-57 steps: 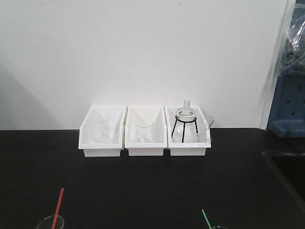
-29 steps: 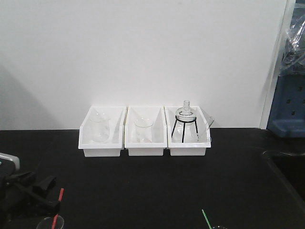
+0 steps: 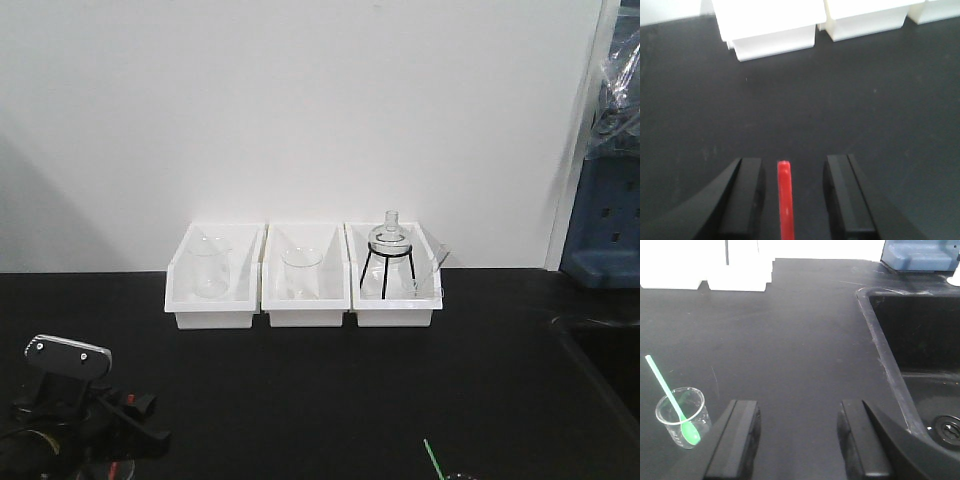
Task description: Sort red and green spoons into left cabinet
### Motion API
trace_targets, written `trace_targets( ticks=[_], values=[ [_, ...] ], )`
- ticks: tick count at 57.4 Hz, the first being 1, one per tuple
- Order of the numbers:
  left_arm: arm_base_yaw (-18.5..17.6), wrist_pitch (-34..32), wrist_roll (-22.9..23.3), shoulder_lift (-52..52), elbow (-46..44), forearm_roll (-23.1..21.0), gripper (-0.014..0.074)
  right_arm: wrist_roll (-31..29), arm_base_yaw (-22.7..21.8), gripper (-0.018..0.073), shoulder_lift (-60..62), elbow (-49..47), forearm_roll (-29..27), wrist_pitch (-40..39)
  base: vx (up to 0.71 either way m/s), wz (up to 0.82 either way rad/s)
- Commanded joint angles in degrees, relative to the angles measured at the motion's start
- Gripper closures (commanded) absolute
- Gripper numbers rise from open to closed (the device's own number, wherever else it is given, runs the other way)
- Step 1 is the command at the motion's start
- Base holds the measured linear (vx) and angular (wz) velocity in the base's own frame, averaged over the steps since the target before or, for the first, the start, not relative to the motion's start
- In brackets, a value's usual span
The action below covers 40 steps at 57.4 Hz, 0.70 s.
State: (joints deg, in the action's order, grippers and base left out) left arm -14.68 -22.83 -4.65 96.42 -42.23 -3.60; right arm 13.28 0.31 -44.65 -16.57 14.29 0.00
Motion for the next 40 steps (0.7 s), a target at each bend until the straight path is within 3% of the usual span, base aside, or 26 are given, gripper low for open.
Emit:
trace_targets(
  ticks=[1,11,25,40],
  values=[
    [-0.3,-5.1,0.4,-1.0,-1.6,-0.1,0.0177,-0.5,-0.1,0.013,-0.2,-2.0,0.7,-5.0,0.0,0.0],
    [-0.3,-6.3,0.4,0.6,-1.6,-0.1,0.0178,-1.5,-0.1,0.013,-2.6,-2.0,4.5,-8.0,0.0,0.0],
    [-0.3,-9.1,0.4,0.9,-1.6,-0.1,0.023,1.7,-0.1,0.013,-11.9,-2.3,12.5,-22.2,0.0,0.0],
    [-0.3,-9.5,0.4,0.9,-1.6,-0.1,0.036,14.8,-0.1,0.0127,-24.0,-8.6,33.4,-33.7,0.0,0.0]
  ],
)
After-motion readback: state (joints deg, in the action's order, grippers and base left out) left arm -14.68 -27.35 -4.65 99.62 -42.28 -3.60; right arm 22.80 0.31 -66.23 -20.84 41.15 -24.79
